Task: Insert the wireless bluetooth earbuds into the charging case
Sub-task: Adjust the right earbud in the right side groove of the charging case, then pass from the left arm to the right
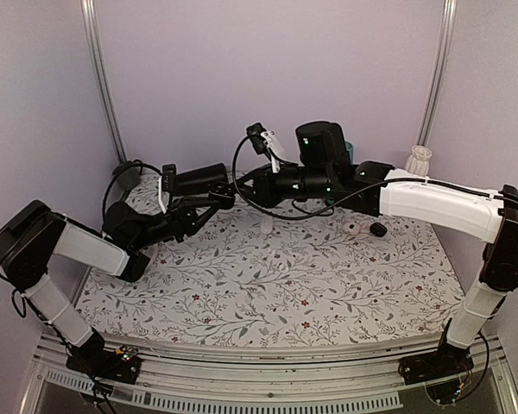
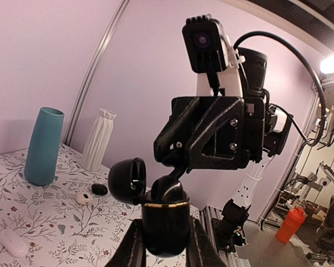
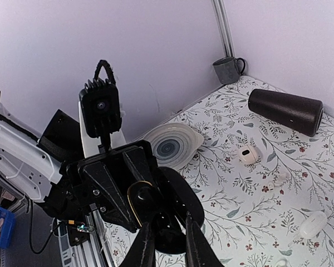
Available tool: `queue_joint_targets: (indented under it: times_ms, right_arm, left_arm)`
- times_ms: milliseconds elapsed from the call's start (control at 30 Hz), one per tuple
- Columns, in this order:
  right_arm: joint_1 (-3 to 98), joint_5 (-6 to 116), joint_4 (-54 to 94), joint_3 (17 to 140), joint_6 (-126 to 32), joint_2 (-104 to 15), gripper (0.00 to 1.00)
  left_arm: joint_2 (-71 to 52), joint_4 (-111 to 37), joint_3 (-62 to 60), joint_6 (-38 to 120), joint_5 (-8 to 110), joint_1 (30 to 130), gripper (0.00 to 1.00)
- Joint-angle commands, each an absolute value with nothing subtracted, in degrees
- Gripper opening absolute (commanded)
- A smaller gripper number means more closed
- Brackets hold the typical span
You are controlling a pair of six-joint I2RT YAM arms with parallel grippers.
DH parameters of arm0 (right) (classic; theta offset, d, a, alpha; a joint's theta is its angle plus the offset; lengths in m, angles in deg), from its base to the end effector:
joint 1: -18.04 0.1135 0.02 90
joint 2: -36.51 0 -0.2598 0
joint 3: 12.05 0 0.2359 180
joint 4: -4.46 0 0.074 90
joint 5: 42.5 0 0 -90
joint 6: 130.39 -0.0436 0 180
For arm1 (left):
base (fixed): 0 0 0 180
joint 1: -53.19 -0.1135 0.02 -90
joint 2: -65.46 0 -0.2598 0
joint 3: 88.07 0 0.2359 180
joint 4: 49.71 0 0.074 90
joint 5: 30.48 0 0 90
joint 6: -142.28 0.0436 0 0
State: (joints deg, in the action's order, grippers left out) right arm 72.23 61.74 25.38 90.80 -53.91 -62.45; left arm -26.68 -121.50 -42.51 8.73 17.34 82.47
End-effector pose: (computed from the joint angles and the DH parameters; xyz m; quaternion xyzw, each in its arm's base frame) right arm 0.2294 0.3363 0.3521 -0.3464 0.7225 0.4115 0.4345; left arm 0.2369 -0.1664 0.2471 0.2394 0.5337 -0.6228 0.5195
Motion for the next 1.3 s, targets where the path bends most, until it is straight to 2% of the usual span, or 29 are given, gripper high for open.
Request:
queue_joint_targets:
  times_ms: [0, 800, 1267]
  right_arm:
    - [71.9, 63.0, 30.3, 92.4, -54.2, -63.0, 0.17]
    - [72.0, 59.6, 33.0, 94.7, -54.4, -65.6, 0.15]
    - [71.9, 56.9, 40.2, 100.7, -59.6, -68.9, 0.17]
  left_arm:
    - [-24.7, -139.3, -40.3, 9.5, 20.1, 82.9, 0.00]
    - [-26.5, -139.3, -40.7, 9.8, 19.9, 84.6, 0.00]
    - [-27.1, -139.3, -41.8, 12.0, 23.1, 84.9, 0.00]
